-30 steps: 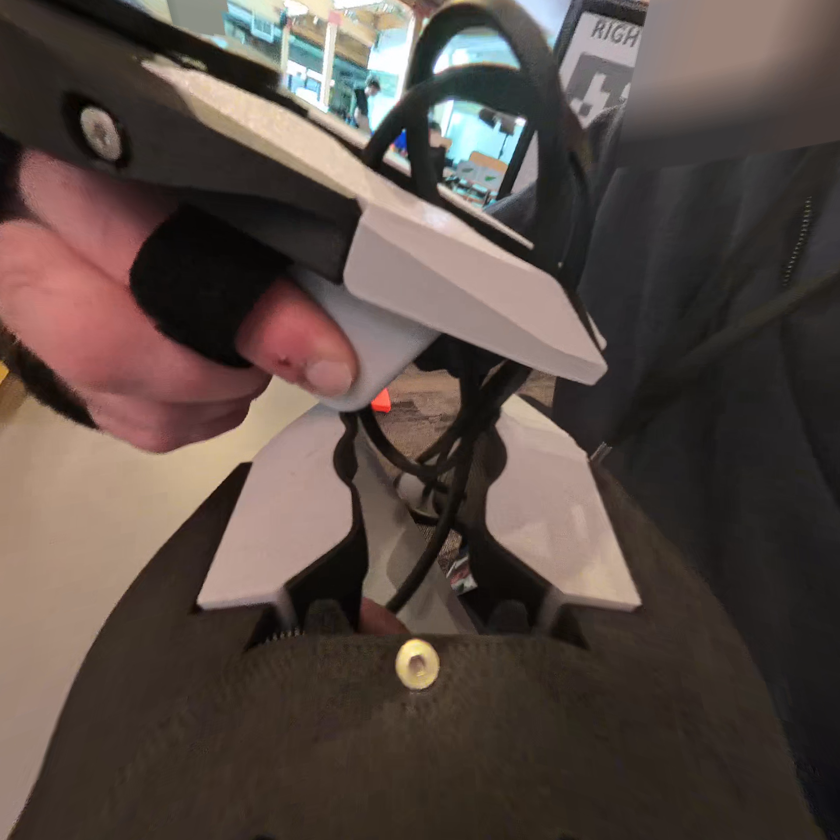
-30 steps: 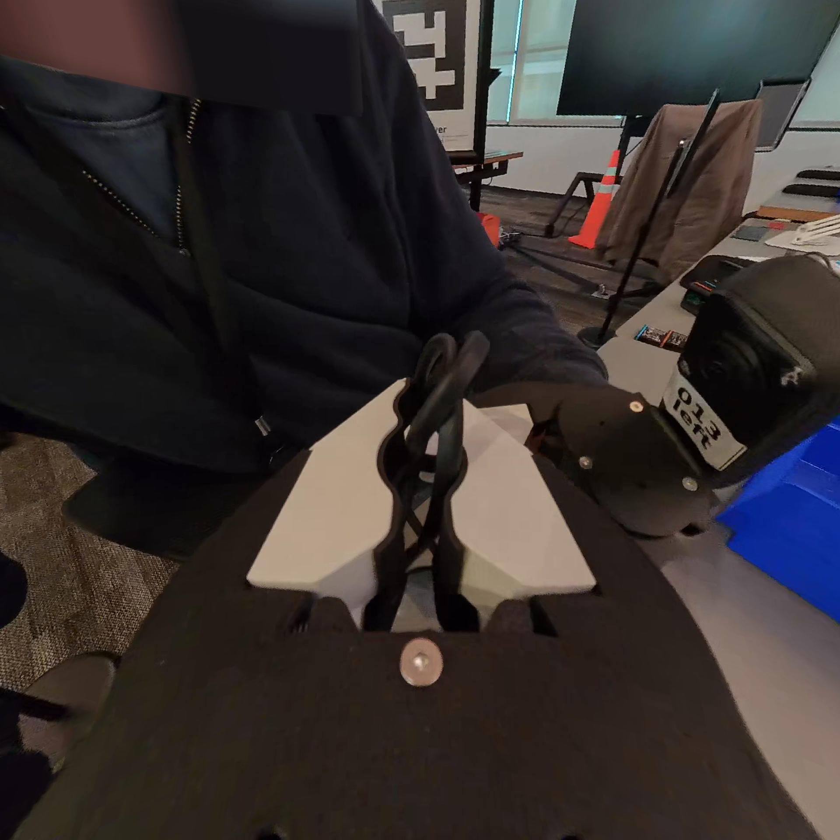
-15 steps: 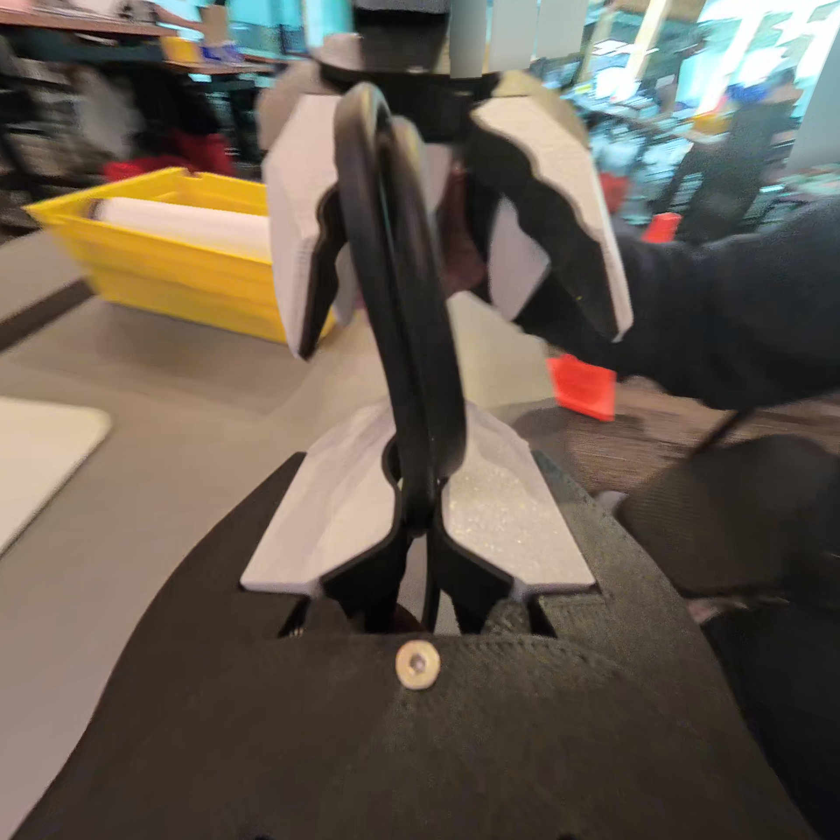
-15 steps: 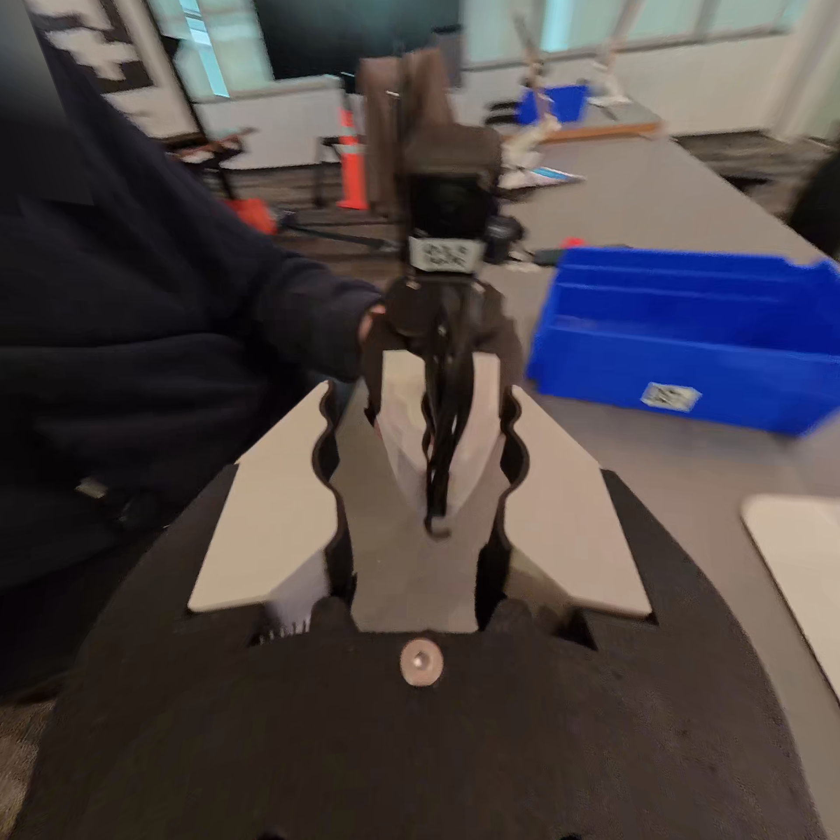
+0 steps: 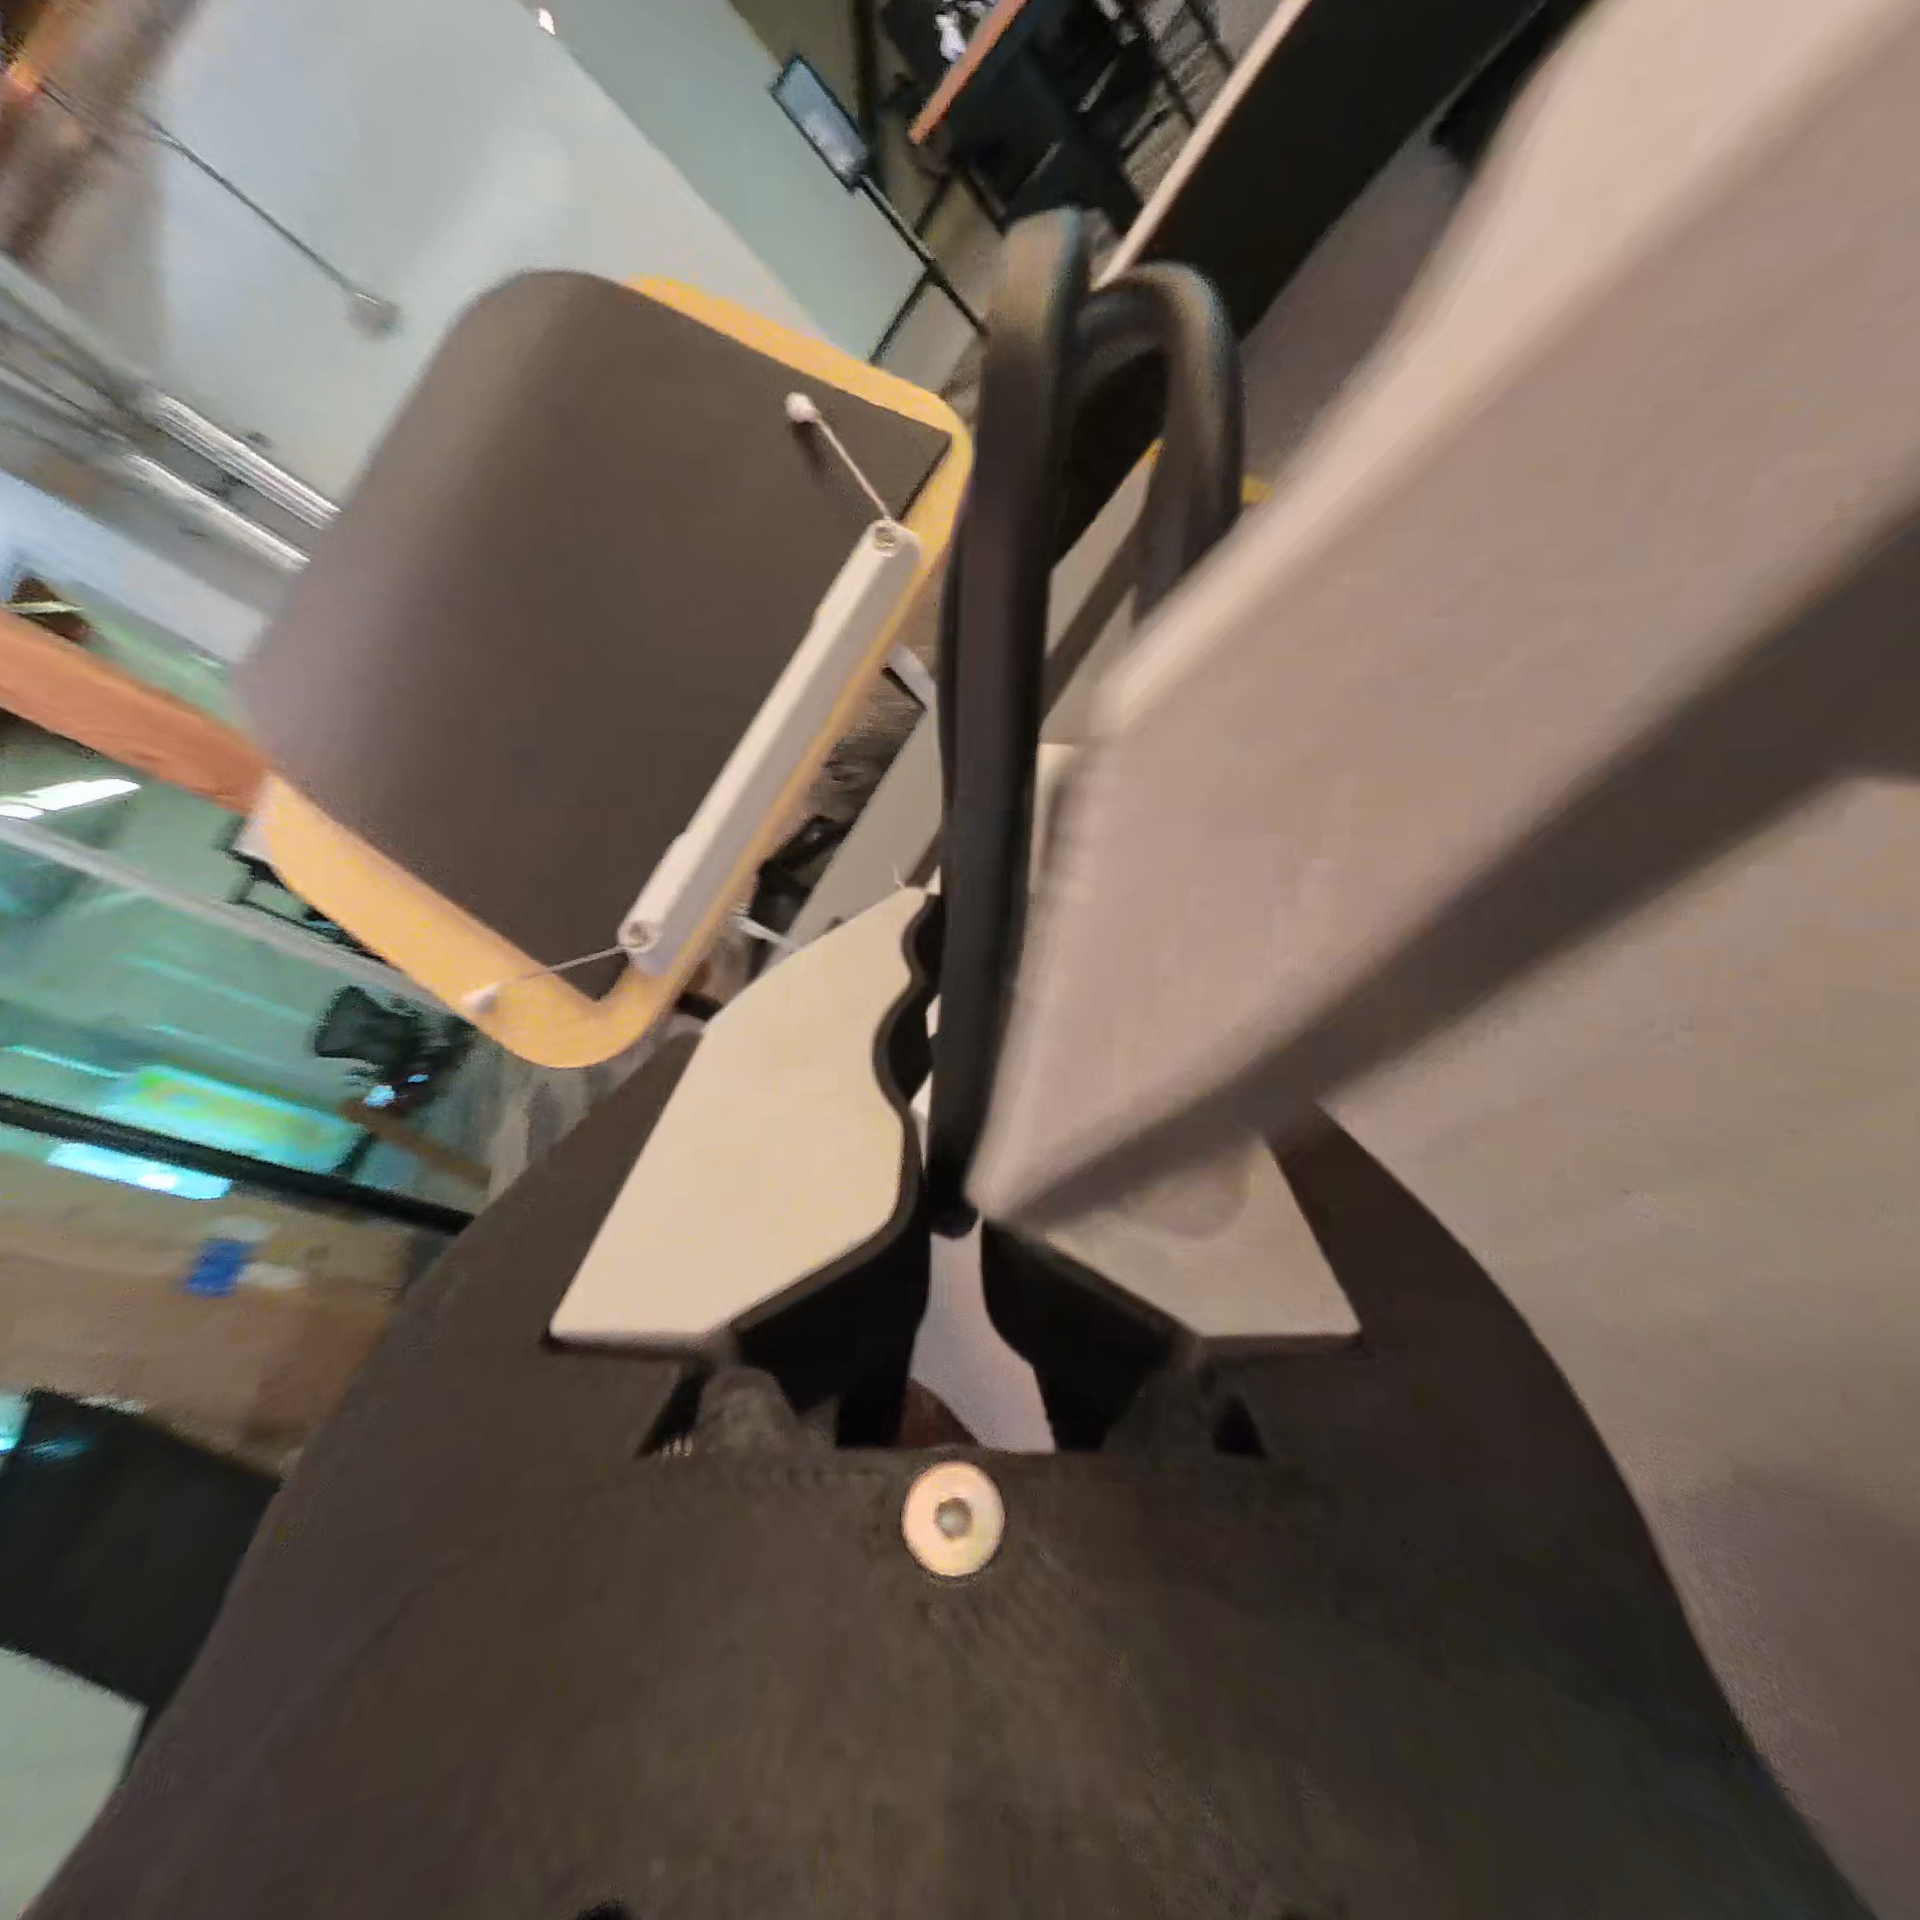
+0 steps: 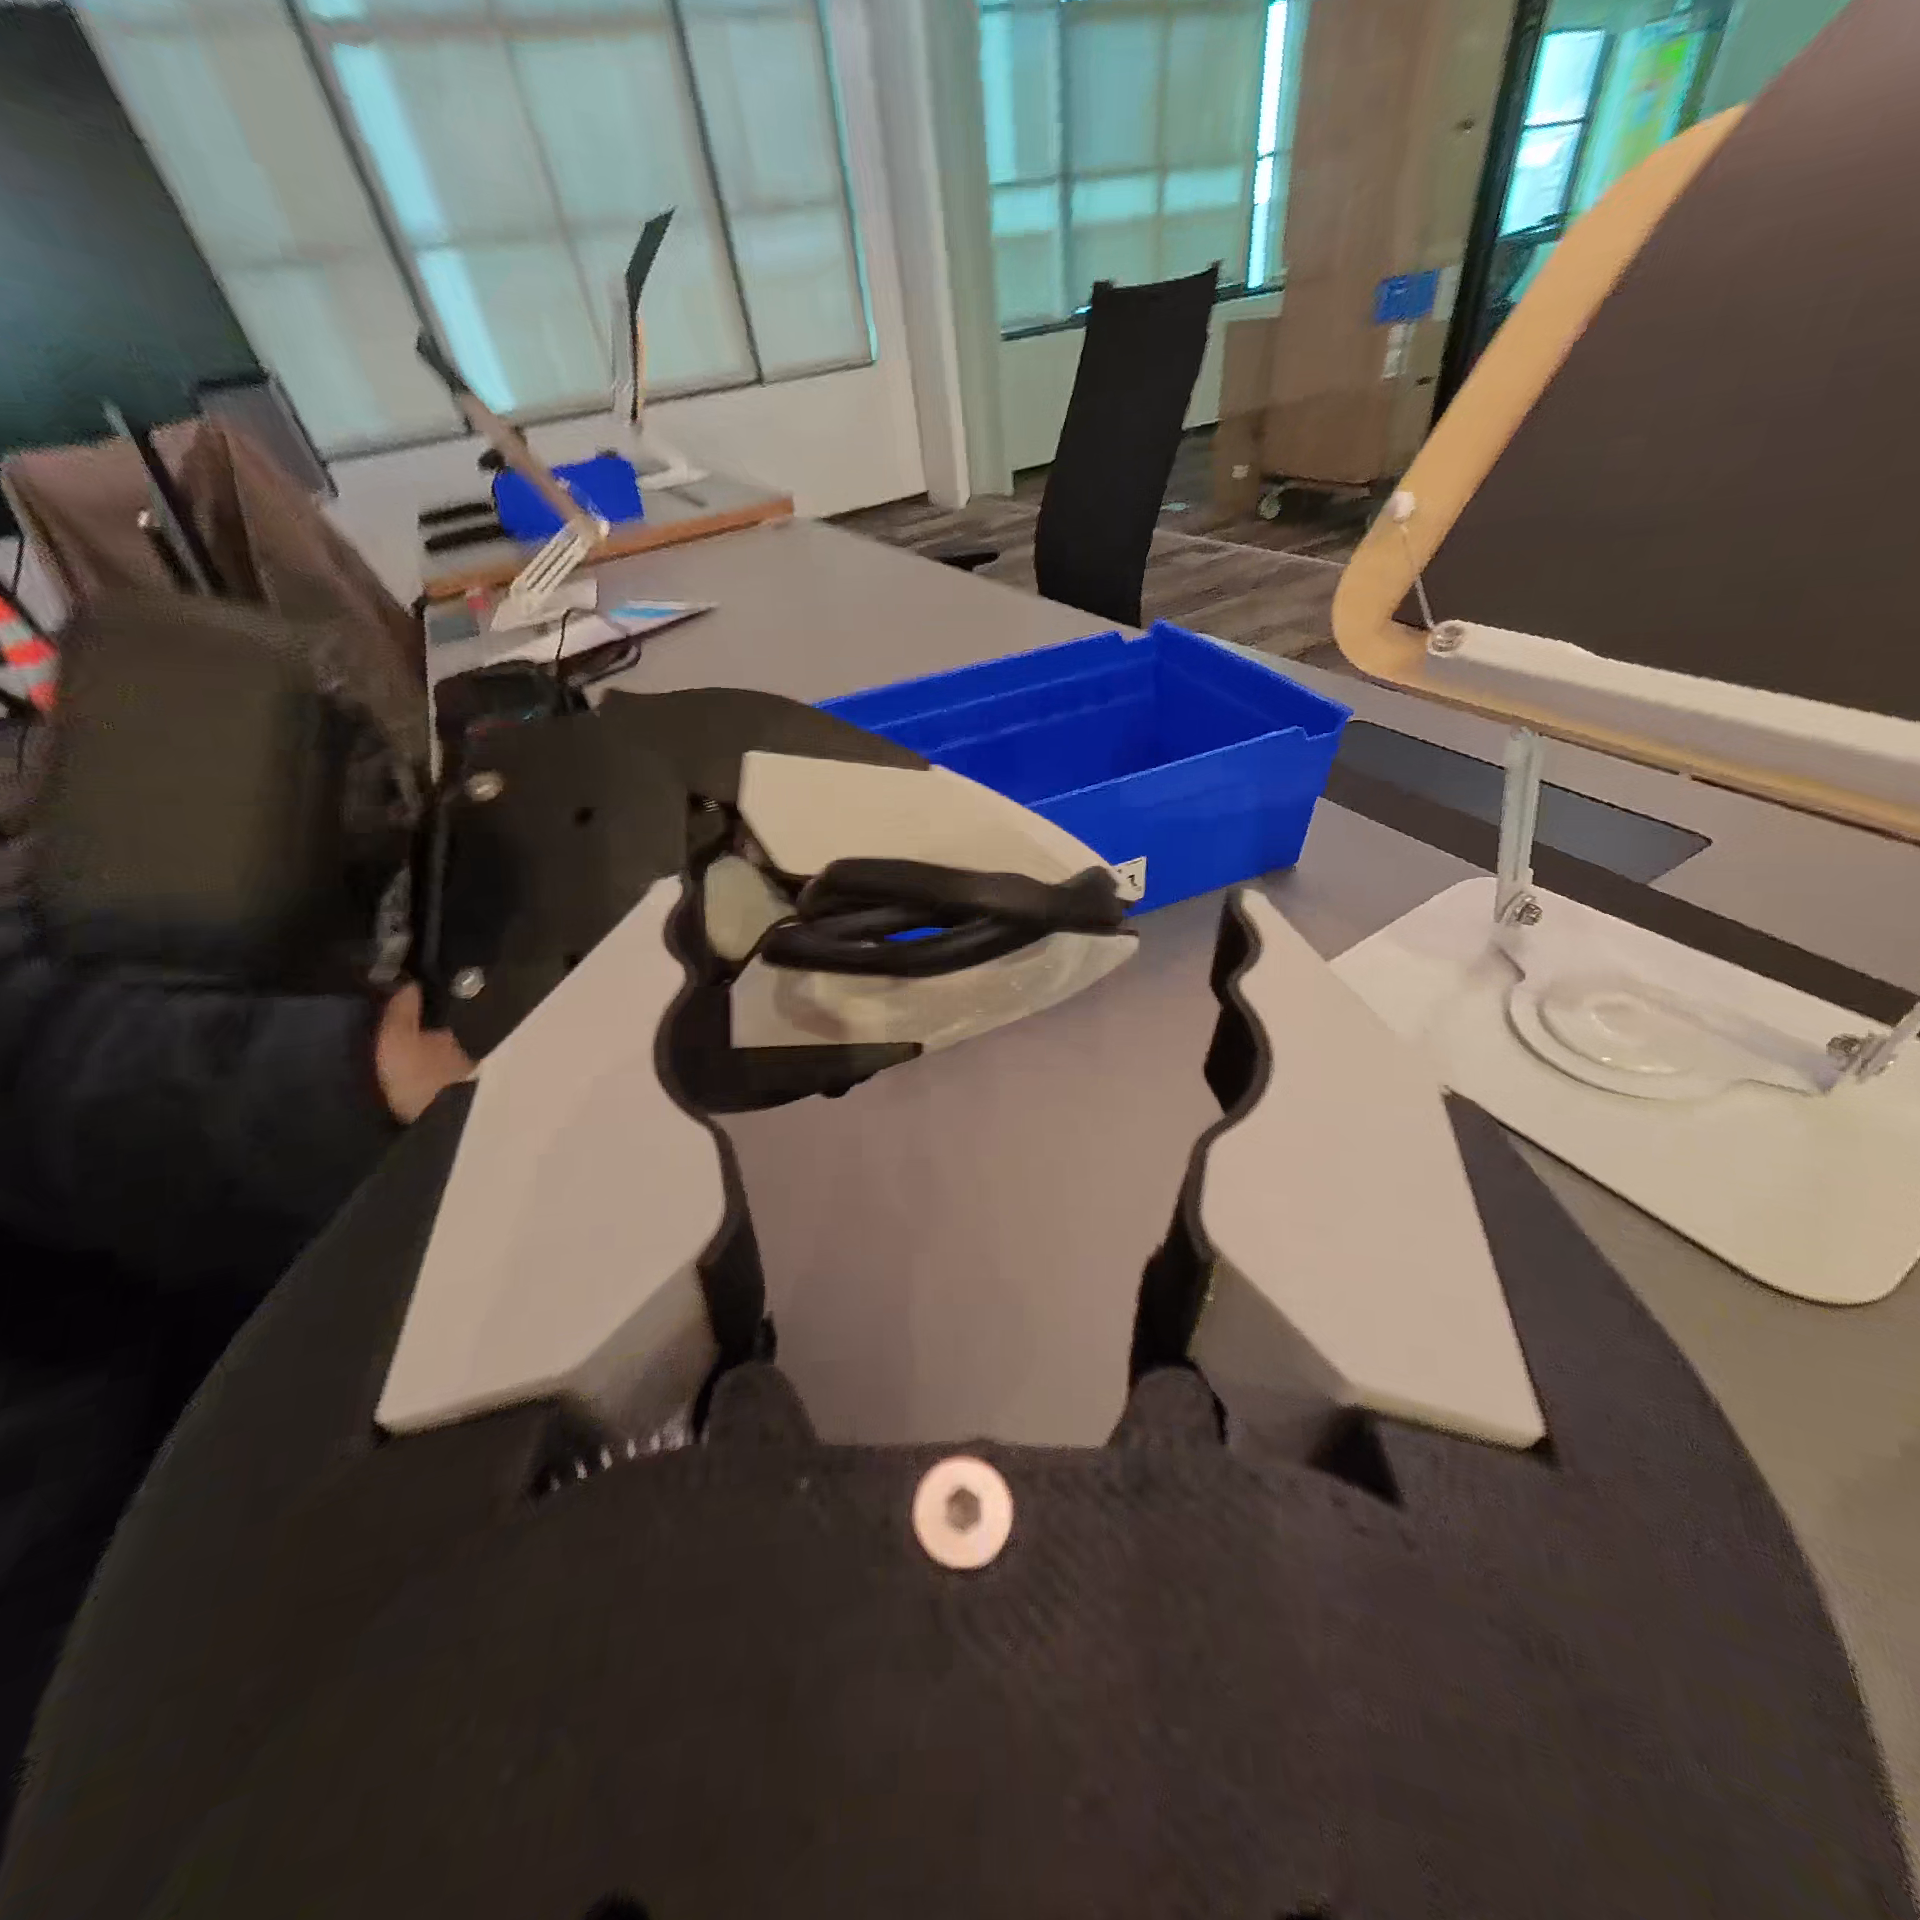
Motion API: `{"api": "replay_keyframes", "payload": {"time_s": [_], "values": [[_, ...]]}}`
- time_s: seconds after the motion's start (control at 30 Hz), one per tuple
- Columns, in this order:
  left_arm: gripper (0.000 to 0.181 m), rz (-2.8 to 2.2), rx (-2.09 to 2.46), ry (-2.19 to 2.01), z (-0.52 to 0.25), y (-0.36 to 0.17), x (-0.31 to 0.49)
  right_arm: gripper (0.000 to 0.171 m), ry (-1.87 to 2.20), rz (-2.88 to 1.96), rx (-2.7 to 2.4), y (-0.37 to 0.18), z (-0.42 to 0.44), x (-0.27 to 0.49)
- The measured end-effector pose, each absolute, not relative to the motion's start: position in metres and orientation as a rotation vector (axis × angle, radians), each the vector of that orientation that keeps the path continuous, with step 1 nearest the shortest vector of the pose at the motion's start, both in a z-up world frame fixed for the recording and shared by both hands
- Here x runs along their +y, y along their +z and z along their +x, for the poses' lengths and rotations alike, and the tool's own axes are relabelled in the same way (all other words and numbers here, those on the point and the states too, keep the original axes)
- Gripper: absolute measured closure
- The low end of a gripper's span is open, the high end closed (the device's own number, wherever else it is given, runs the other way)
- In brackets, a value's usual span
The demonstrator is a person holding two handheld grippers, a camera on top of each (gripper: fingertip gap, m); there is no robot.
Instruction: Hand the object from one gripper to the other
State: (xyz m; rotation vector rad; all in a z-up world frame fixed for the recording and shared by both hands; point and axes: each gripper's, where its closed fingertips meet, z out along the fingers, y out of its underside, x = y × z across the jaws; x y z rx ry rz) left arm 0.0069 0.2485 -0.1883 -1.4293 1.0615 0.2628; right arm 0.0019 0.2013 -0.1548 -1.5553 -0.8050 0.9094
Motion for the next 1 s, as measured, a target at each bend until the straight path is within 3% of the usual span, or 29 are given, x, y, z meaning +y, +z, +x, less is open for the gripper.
{"api": "replay_keyframes", "payload": {"time_s": [0.33,0.4,0.67,0.8,1.0], "values": [[0.176,-1.386,1.039,0.301,0.012,-0.18,0.243,0.158,0.92,-1.426,-0.778,-0.151,-0.001,0.203],[0.176,-1.379,1.044,0.291,0.015,-0.181,0.241,0.166,0.896,-1.412,-0.788,-0.151,0.002,0.206],[0.173,-1.397,1.091,0.158,0.021,-0.183,0.235,0.171,0.979,-1.365,-0.89,-0.148,0.006,0.203],[0.132,-1.475,1.238,-0.23,0.034,-0.193,0.206,0.171,0.999,-1.3,-1.081,-0.147,0.014,0.195],[0.12,-1.514,1.321,-0.769,0.027,-0.178,0.174,0.171,1.067,-1.081,-1.49,-0.143,0.017,0.155]]}}
